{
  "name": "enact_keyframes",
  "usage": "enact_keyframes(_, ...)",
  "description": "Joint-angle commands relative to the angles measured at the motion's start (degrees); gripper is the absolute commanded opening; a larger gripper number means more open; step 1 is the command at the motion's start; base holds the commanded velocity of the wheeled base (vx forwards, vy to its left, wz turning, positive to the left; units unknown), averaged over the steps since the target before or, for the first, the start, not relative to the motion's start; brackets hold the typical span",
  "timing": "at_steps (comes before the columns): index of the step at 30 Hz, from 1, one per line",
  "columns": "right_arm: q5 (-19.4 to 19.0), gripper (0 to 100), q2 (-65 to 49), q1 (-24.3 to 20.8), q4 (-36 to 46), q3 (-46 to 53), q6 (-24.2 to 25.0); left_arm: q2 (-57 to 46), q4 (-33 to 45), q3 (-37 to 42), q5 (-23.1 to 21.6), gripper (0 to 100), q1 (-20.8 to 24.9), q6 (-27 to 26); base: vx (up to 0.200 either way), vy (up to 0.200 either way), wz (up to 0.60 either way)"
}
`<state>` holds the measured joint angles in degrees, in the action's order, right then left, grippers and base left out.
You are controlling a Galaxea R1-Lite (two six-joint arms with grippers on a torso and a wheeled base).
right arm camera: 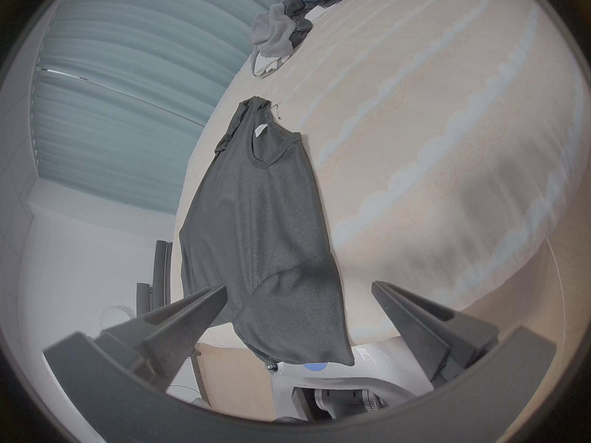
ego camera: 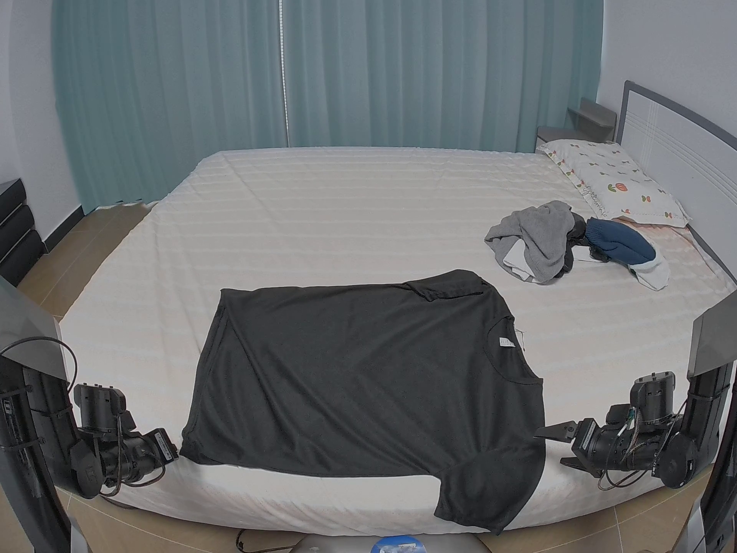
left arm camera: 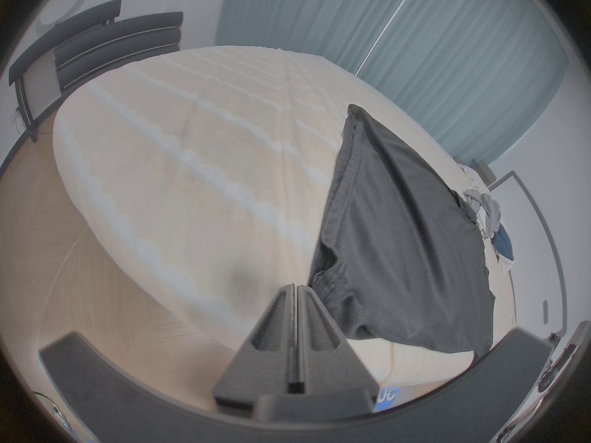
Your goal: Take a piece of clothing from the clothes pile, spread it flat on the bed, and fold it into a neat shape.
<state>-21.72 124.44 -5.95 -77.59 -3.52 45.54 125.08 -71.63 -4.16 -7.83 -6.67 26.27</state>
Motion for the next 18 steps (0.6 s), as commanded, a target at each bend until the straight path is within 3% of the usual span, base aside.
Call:
enact_keyframes(1, -0.07, 100, 0.10, -0.03, -0.01, 0.01, 0.07, -1.76, -0.17, 0.47, 0.00, 0, -0.45, 0.10, 0.000, 0.000, 0.00)
enact_keyframes(4, 0.01, 100, 0.19, -0.03, -0.01, 0.01, -0.02, -2.82, -0.17, 0.73, -0.17, 0, -0.45, 0.27, 0.000, 0.000, 0.00)
enact_keyframes(5, -0.07, 100, 0.19, -0.03, -0.01, -0.08, -0.02, -3.17, -0.26, 0.64, -0.44, 100, -0.45, 0.45, 0.000, 0.000, 0.00)
enact_keyframes(13, 0.01, 100, 0.98, -0.12, -0.01, -0.17, -0.02, -2.73, -0.17, 0.29, -2.19, 100, -0.19, 2.47, 0.000, 0.000, 0.00)
enact_keyframes(18, 0.01, 100, 1.68, -0.91, -0.01, -0.17, -0.02, -2.64, -0.26, -0.68, -7.03, 100, 2.10, 8.71, 0.000, 0.000, 0.00)
